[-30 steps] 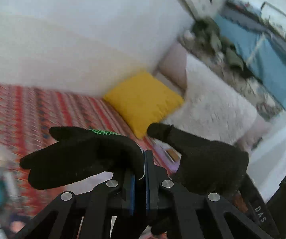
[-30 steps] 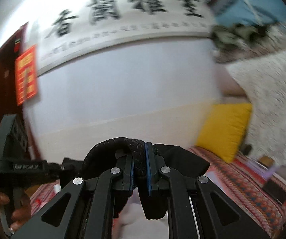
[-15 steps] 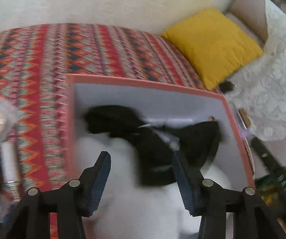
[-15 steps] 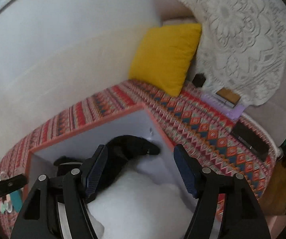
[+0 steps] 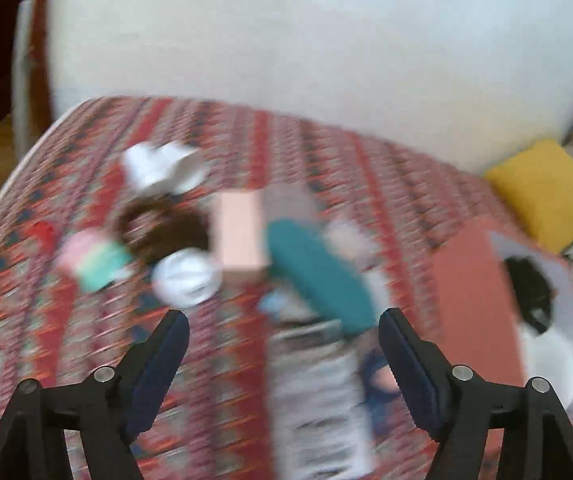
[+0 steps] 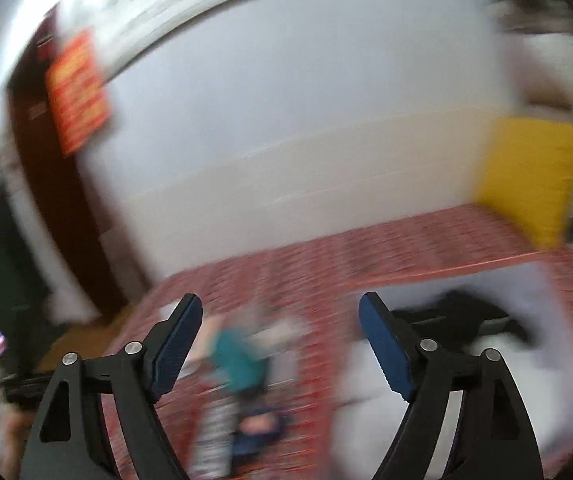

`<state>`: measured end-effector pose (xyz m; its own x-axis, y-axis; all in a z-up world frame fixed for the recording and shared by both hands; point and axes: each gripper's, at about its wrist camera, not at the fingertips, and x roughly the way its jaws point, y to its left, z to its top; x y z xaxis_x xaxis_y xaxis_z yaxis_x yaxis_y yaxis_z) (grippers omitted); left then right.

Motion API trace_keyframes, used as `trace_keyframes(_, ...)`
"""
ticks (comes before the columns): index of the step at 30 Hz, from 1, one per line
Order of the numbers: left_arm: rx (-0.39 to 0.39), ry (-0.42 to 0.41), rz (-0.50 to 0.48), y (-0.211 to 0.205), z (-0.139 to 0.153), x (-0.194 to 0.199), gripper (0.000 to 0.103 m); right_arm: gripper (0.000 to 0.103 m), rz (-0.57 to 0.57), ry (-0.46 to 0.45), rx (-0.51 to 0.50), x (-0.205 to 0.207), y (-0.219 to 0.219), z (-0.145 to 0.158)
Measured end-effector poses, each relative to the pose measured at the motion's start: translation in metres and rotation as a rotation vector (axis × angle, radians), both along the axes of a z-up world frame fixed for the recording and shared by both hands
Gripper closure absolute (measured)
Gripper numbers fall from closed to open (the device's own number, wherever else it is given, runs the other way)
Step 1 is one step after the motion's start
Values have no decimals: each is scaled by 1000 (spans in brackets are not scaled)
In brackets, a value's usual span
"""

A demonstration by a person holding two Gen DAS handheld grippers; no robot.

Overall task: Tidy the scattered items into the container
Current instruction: 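Carry the black gloves into the pink box and open both tools, then grasp the white round lid with the left tool while the right tool grasps the white card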

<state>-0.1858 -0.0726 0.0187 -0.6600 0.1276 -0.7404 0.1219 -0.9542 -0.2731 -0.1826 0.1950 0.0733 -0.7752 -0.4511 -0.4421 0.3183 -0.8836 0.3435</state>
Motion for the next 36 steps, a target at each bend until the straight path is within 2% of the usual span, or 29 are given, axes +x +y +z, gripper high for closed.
trace_keyframes(3, 3, -47, 55, -36, -27, 9, 21, 20, 157, -162, -13, -21, -66, -42)
trace_keyframes(7, -55, -50, 60, -63, -56, 7, 21, 25, 221, -357, -13, -46, -107, -96)
trace_keyframes(11, -222, 0, -124, -50, -81, -28, 21, 30, 202, -522, -50, -65, -105, -148)
trace_keyframes(13, -281, -3, -195, -41, -96, -48, 21, 30, 186, -566, -54, -72, -101, -161)
trace_keyframes(17, -290, -55, -233, -31, -127, -92, 21, 36, 191, -591, 2, -78, -102, -177)
trace_keyframes(19, -236, -55, -186, -38, -135, -103, 21, 37, 204, -607, -2, -79, -102, -186)
trace_keyframes(21, -140, -62, -156, -47, -144, -114, 21, 39, 239, -620, -2, -79, -105, -191)
trace_keyframes(22, -131, -61, -156, -47, -147, -118, 21, 40, 256, -620, 10, -78, -108, -191)
trace_keyframes(30, -208, -61, -184, -29, -163, -133, 21, 43, 377, -661, 83, -73, -138, -209)
trace_keyframes(31, -219, -58, -185, -27, -164, -135, 21, 45, 383, -665, 91, -71, -141, -212)
trace_keyframes(34, -223, -51, -168, -28, -165, -141, 21, 62, 401, -657, 106, -69, -147, -215)
trace_keyframes(36, -218, -44, -152, -31, -166, -145, 21, 80, 408, -645, 108, -68, -147, -214)
